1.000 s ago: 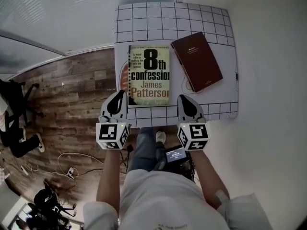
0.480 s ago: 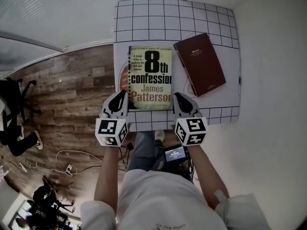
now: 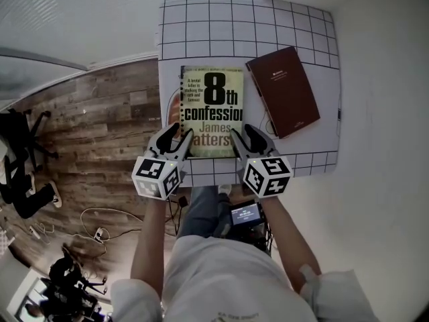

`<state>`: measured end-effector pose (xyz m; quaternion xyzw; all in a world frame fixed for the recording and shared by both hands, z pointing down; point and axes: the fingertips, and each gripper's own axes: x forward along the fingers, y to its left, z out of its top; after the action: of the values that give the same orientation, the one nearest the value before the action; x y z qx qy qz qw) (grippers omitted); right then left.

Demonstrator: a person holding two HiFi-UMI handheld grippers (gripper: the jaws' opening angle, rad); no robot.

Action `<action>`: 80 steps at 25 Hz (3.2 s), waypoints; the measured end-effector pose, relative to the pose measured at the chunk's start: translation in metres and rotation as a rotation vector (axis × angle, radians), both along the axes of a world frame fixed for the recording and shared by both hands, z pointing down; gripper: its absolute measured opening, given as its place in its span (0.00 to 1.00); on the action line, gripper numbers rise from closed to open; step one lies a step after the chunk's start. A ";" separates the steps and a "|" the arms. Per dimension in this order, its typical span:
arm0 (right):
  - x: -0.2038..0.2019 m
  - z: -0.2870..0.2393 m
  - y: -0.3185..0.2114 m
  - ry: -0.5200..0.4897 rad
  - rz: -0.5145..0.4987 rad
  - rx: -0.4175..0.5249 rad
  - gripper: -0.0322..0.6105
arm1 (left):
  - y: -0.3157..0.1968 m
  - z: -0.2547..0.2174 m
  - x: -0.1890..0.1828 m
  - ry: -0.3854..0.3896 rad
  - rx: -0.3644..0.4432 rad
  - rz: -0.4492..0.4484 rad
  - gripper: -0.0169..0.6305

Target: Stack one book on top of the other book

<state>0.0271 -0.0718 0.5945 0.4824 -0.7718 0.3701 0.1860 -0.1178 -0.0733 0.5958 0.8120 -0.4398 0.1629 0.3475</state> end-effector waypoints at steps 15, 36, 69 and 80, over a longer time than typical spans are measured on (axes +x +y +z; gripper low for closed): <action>-0.011 0.010 -0.006 -0.079 0.008 -0.063 0.44 | -0.004 0.013 0.004 0.031 -0.088 0.045 0.30; -0.019 0.009 -0.010 -0.040 -0.025 -0.125 0.39 | -0.009 0.016 0.003 0.104 -0.204 0.009 0.34; -0.010 -0.099 -0.013 -0.070 -0.023 -0.002 0.39 | -0.014 -0.096 0.012 0.069 -0.057 0.038 0.33; 0.001 -0.113 -0.013 -0.052 -0.025 0.000 0.39 | -0.014 -0.110 0.023 0.094 -0.049 0.095 0.33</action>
<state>0.0281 -0.0846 0.4811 0.4629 -0.7824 0.3802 0.1705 -0.0950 -0.0872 0.4862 0.8299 -0.3798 0.1516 0.3796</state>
